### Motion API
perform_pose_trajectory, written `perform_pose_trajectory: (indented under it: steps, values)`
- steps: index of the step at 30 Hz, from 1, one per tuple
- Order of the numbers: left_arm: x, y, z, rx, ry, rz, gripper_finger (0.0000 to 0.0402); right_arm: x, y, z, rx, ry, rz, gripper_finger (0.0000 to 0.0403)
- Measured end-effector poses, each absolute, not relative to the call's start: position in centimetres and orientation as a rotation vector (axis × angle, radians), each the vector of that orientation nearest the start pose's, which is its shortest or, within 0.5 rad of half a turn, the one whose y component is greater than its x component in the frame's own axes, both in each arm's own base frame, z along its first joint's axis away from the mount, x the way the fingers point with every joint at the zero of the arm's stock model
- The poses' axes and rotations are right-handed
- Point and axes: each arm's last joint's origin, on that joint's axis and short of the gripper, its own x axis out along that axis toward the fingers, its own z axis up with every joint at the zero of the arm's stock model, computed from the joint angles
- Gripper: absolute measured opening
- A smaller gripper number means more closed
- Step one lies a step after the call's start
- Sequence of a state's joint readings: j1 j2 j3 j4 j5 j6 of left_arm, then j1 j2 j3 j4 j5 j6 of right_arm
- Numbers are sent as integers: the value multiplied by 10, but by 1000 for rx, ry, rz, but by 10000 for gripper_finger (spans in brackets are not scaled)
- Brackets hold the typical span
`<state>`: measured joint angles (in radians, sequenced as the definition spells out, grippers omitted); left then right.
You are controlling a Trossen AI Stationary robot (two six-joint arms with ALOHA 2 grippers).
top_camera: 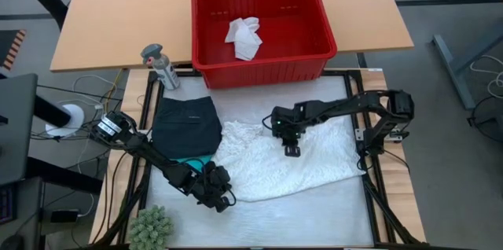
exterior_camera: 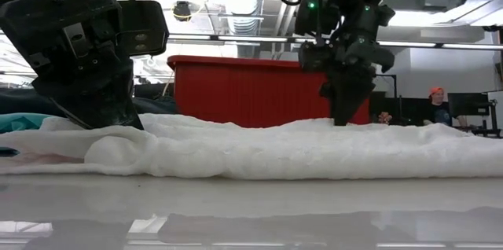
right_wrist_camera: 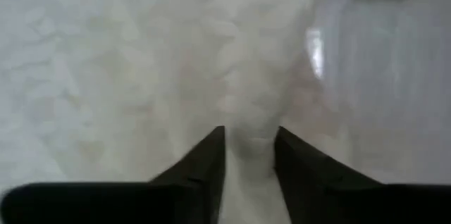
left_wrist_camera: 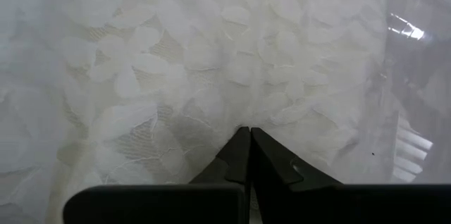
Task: Fold laundry
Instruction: Fold the white dress
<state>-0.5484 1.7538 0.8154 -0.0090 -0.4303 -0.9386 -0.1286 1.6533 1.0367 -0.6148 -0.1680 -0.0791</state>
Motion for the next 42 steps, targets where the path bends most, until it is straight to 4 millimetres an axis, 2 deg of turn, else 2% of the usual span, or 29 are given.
perform_pose_trajectory:
  steps: [3, 4, 13, 18, 21, 24, 29, 33, 36, 38, 42]
  values:
    - [276, -155, 125, -437, 795, 281, 0, 306, -38, 186, 111, 1213, 64, 36]
    - [276, -155, 125, -437, 795, 281, 0, 306, -40, 186, 114, 1211, 59, 23]
    - [276, -154, 125, -437, 794, 282, 0, 318, -55, 211, 91, 1143, -45, 25]
    - [276, -154, 125, -437, 793, 283, 0, 317, -60, 208, 90, 1174, -54, 69]
    - [276, -155, 125, -437, 793, 281, 0, 313, -64, 200, 105, 1243, -59, 115]
    - [276, -155, 125, -442, 791, 281, 0, 314, -73, 200, 96, 1229, -79, 167]
    - [276, -155, 125, -445, 791, 280, 0, 321, -99, 224, 102, 1144, -160, 227]
    - [276, -155, 125, -450, 794, 276, 0, 328, -115, 254, 89, 1046, -196, 243]
    - [276, -155, 125, -451, 793, 276, 0, 341, -121, 269, 75, 927, -149, 244]
    - [276, -155, 125, -451, 794, 276, 0, 354, -118, 268, 59, 881, -106, 244]
    - [276, -155, 125, -451, 793, 276, 0, 389, -109, 247, 12, 864, -38, 244]
